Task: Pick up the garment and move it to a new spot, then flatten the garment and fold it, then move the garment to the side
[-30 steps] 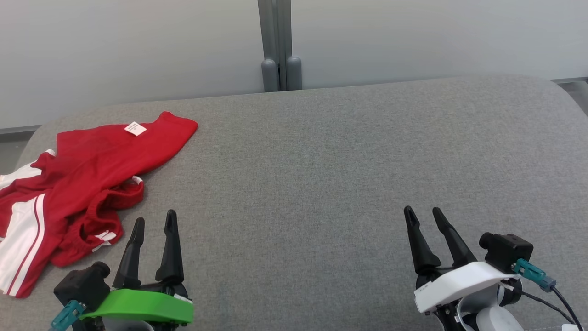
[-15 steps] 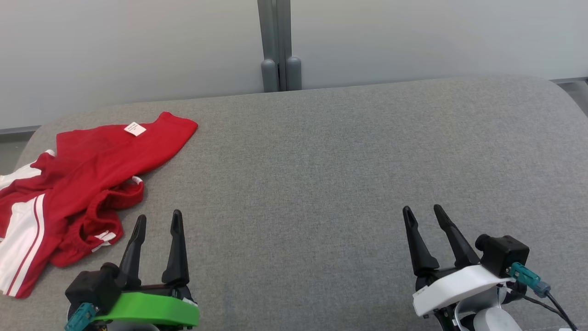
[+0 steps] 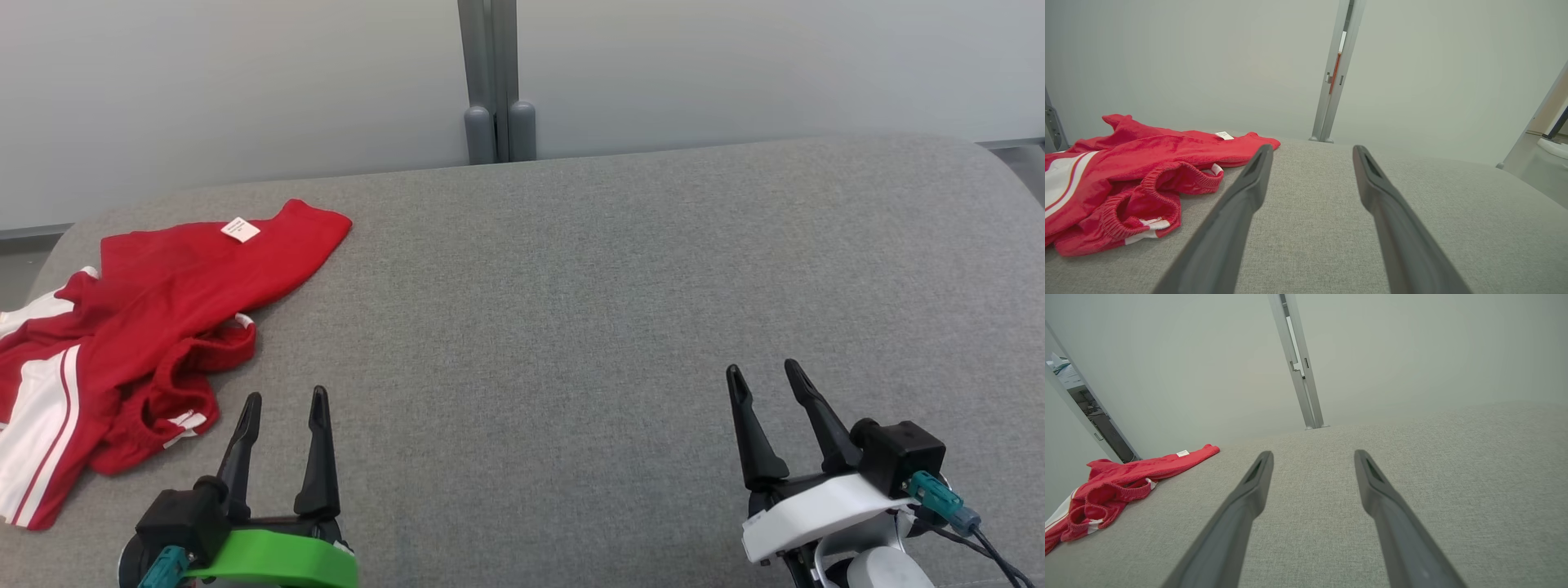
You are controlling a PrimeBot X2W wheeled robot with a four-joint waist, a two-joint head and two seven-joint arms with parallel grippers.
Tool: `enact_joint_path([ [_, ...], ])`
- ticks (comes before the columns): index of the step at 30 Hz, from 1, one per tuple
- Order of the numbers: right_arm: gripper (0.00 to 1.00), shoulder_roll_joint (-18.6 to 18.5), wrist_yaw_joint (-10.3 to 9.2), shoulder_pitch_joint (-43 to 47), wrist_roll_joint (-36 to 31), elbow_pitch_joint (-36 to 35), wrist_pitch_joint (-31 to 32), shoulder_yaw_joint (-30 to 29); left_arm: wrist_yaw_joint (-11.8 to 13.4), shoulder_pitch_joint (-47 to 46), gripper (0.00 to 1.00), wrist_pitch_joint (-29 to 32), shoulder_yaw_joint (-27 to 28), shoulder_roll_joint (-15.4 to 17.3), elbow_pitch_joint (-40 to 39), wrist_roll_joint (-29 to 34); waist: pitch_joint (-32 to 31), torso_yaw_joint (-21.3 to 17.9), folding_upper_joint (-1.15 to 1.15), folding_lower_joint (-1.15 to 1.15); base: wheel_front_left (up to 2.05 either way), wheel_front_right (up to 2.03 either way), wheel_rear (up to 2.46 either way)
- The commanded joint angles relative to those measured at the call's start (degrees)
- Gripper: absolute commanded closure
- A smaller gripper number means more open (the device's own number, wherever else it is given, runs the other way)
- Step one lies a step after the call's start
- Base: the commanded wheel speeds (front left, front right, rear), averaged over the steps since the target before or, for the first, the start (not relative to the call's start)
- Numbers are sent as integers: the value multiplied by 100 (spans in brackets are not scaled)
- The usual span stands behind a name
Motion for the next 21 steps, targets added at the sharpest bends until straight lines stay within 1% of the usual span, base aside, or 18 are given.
enact_joint_path([
  [1,0,-26,16,37,-146,-17,-60,-19,-30,40,0,-50,3,43,-2,120,-4,-2,0,0,0,0,0],
  [21,0,-33,17,110,-930,64,-265,130,-21,170,0,-260,-45,50,235,707,-87,-19,0,0,0,0,0],
])
